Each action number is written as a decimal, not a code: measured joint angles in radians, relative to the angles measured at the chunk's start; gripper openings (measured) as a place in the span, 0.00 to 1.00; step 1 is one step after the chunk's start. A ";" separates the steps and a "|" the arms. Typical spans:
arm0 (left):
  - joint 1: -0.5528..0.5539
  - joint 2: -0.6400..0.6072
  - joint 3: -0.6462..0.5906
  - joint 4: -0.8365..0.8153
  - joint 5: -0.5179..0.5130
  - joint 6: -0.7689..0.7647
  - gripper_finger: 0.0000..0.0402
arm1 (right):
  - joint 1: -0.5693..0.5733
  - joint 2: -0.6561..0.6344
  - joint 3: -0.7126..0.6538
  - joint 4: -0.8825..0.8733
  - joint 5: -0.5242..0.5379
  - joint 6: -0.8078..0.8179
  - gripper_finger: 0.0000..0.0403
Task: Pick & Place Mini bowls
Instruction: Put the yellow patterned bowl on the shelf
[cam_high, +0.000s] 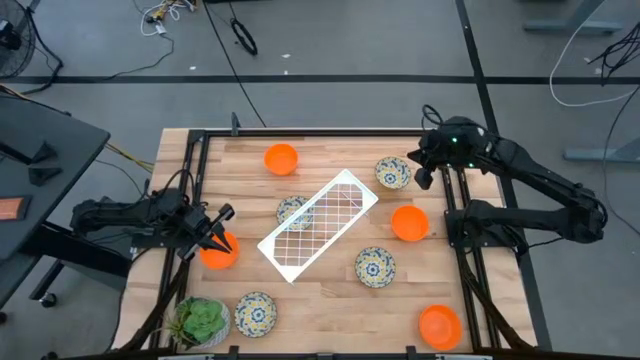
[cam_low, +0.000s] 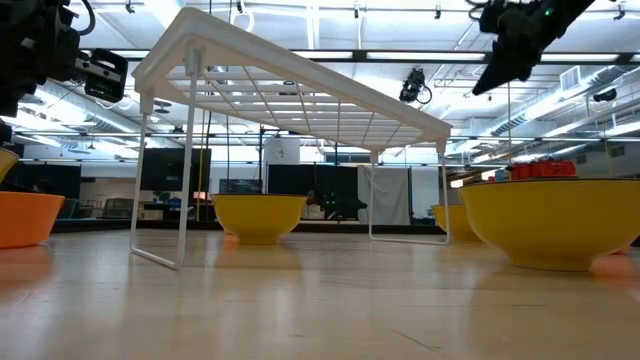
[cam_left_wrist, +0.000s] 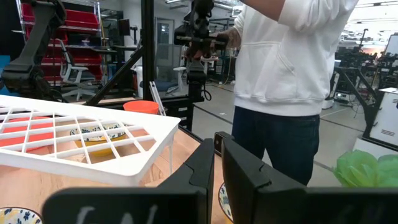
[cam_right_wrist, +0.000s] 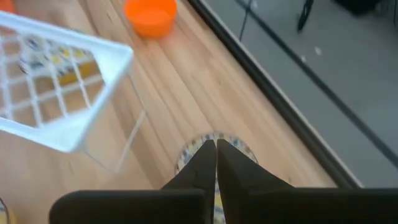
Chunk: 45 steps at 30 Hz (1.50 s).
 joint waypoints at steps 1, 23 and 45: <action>0.000 0.000 0.000 0.000 0.000 0.000 0.09 | -0.009 0.010 0.000 -0.013 0.000 0.000 0.04; 0.000 0.000 0.000 0.000 0.000 0.000 0.09 | -0.029 0.172 0.000 -0.083 0.001 -0.228 0.04; 0.000 0.000 0.000 0.000 0.000 0.000 0.09 | 0.055 0.226 -0.100 -0.126 0.001 -0.694 0.15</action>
